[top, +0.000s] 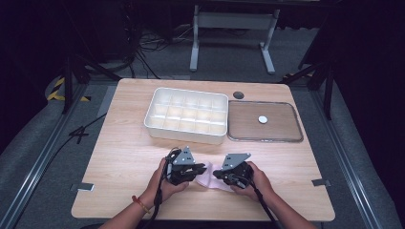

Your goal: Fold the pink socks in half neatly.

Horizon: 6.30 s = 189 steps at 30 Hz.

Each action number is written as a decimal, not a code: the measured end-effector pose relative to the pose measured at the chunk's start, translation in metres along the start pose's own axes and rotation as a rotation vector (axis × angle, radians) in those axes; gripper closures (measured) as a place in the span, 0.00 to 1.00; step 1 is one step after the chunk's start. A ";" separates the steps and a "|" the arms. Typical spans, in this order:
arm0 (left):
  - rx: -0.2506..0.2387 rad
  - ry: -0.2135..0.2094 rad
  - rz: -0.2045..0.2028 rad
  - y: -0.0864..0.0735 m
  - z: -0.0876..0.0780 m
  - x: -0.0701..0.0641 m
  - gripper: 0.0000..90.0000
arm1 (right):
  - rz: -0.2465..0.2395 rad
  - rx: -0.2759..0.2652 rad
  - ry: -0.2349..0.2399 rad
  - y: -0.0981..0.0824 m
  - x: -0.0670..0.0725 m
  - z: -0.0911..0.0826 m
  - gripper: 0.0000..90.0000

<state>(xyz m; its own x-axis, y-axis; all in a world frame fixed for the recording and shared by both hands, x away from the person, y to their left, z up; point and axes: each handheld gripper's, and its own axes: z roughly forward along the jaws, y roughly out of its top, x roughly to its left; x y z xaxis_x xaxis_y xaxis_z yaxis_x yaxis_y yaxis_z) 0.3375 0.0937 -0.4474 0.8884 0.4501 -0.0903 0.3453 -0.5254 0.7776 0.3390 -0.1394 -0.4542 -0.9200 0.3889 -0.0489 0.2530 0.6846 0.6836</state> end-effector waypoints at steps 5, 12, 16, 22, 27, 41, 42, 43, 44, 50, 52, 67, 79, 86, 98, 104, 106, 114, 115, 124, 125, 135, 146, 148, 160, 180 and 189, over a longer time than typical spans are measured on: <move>0.003 0.010 0.004 0.000 0.000 -0.002 0.91 | 0.007 0.019 -0.027 -0.013 -0.004 -0.019 0.99; 0.017 0.027 0.015 0.003 0.004 -0.004 0.91 | 0.036 0.054 -0.056 -0.033 -0.009 -0.030 0.98; 0.024 0.025 0.023 0.009 0.006 -0.006 0.91 | 0.051 0.059 -0.064 -0.038 -0.015 -0.027 0.99; 0.042 0.034 0.062 0.016 0.012 -0.013 0.91 | 0.060 0.051 -0.046 -0.042 -0.019 -0.026 0.99; 0.076 0.042 0.084 0.022 0.020 -0.014 0.91 | 0.055 0.039 -0.047 -0.042 -0.018 -0.023 0.99; 0.087 0.049 0.091 0.028 0.022 -0.012 0.91 | 0.152 -0.007 -0.062 -0.050 -0.032 -0.028 0.92; 0.094 0.048 0.099 0.030 0.024 -0.013 0.91 | 0.158 -0.009 -0.058 -0.050 -0.033 -0.028 0.92; 0.096 0.046 0.102 0.031 0.025 -0.013 0.91 | 0.162 -0.013 -0.051 -0.051 -0.034 -0.028 0.92; 0.096 0.040 0.103 0.033 0.027 -0.013 0.91 | 0.160 -0.016 -0.049 -0.051 -0.034 -0.028 0.92; 0.111 0.035 0.124 0.040 0.037 -0.017 0.91 | 0.172 -0.021 -0.040 -0.052 -0.035 -0.027 0.93; 0.123 0.040 0.136 0.042 0.038 -0.019 0.91 | 0.167 -0.019 -0.044 -0.052 -0.034 -0.027 0.93; 0.162 0.041 0.141 0.047 0.057 -0.023 0.89 | 0.162 -0.015 -0.053 -0.051 -0.032 -0.027 0.92; 0.086 -0.014 0.101 0.052 0.059 -0.024 0.78 | 0.163 -0.001 -0.067 -0.051 -0.034 -0.030 0.92; 0.005 -0.052 0.078 0.058 0.041 -0.024 0.75 | 0.174 0.003 -0.062 -0.051 -0.035 -0.029 0.92; 0.096 -0.050 0.144 0.026 0.036 -0.026 0.80 | 0.174 0.004 -0.062 -0.051 -0.035 -0.029 0.92; 0.151 -0.047 0.175 0.015 0.050 -0.032 0.79 | 0.174 -0.002 -0.078 -0.049 -0.037 -0.036 0.91; 0.160 -0.056 0.175 0.013 0.053 -0.032 0.78 | 0.181 -0.024 -0.093 -0.048 -0.038 -0.042 0.92; 0.156 -0.062 0.175 0.011 0.054 -0.031 0.78 | 0.162 -0.144 -0.120 -0.034 -0.030 -0.062 0.92; 0.157 -0.063 0.178 0.011 0.054 -0.031 0.78 | 0.153 -0.159 -0.112 -0.032 -0.028 -0.064 0.91; 0.160 -0.065 0.191 0.011 0.055 -0.029 0.77 | 0.041 -0.126 -0.078 -0.016 -0.003 -0.051 0.91; 0.160 -0.065 0.190 0.010 0.054 -0.029 0.77 | 0.035 -0.114 -0.074 -0.017 -0.002 -0.049 0.91; 0.172 -0.066 0.187 0.008 0.050 -0.025 0.77 | 0.072 0.020 -0.032 -0.034 -0.011 -0.031 0.90; 0.163 -0.063 0.132 0.003 0.045 -0.018 0.72 | 0.115 0.022 0.009 -0.042 -0.013 -0.023 0.92; 0.161 -0.057 0.109 0.003 0.043 -0.016 0.69 | 0.116 0.022 0.005 -0.042 -0.012 -0.023 0.92; 0.139 0.019 0.027 0.001 0.047 -0.012 0.47 | 0.095 0.035 -0.014 -0.039 -0.010 -0.025 0.91; 0.139 0.002 -0.067 0.000 0.045 -0.009 0.48 | 0.046 0.034 -0.096 -0.033 0.000 -0.015 0.99; 0.149 0.002 -0.038 0.003 0.050 -0.017 0.49 | 0.046 0.020 -0.084 -0.033 0.003 -0.013 0.99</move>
<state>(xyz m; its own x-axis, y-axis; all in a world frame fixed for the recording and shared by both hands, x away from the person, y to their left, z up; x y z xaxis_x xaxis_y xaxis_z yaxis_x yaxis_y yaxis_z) 0.3387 0.0485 -0.4751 0.8733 0.4731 -0.1166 0.4198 -0.6092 0.6728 0.3238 -0.1688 -0.4671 -0.8791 0.4699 -0.0799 0.3008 0.6769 0.6718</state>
